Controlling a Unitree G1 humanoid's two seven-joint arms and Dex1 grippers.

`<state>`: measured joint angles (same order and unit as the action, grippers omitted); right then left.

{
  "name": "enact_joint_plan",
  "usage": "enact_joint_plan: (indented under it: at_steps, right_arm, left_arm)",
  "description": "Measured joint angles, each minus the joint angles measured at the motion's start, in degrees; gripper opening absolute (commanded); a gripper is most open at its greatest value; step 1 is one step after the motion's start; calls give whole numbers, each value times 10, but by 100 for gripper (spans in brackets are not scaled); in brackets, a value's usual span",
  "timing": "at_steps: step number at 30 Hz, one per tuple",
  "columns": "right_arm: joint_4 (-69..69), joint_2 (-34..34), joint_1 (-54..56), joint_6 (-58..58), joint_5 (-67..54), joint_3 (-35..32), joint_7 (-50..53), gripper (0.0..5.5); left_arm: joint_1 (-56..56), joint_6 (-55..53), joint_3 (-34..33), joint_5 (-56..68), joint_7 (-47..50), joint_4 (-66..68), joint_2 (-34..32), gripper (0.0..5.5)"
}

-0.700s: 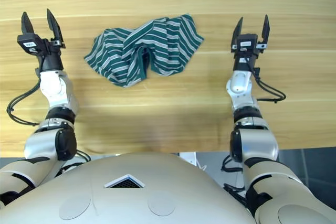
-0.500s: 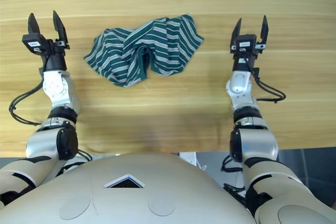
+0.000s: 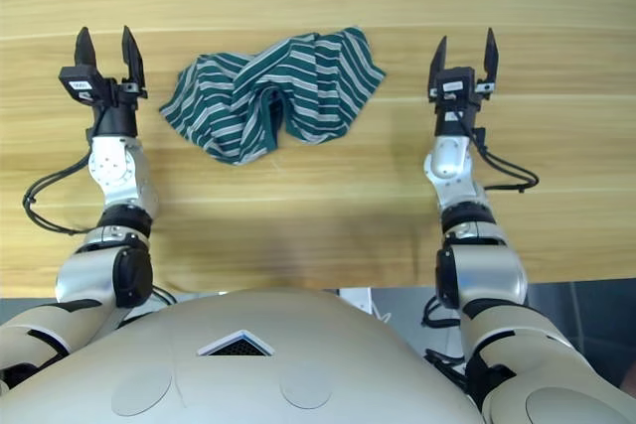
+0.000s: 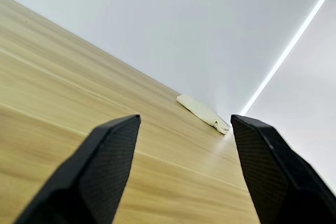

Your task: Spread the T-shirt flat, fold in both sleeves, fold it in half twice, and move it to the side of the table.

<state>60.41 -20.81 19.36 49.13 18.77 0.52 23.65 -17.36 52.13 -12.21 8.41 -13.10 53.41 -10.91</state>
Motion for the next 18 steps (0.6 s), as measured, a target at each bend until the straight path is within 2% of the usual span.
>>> enact_joint_plan:
  at_steps: [3, 10, 13, 18]
  right_arm:
    - [-17, 0, -10, 16, 2, 0, 4, 319]
    - [-17, -1, -10, 7, 8, 4, 6, 319]
    - [-17, -2, -10, 0, 15, 9, 7, 316]
    - [-17, -3, -11, 0, 16, 10, 10, 316]
  left_arm:
    - [13, 1, 9, -22, 7, -14, 1, 313]
    - [17, 16, -1, -111, 143, -12, -25, 313]
    - [17, 13, 1, -112, 148, -6, -27, 354]
    - [17, 13, 4, -108, 149, -4, -26, 354]
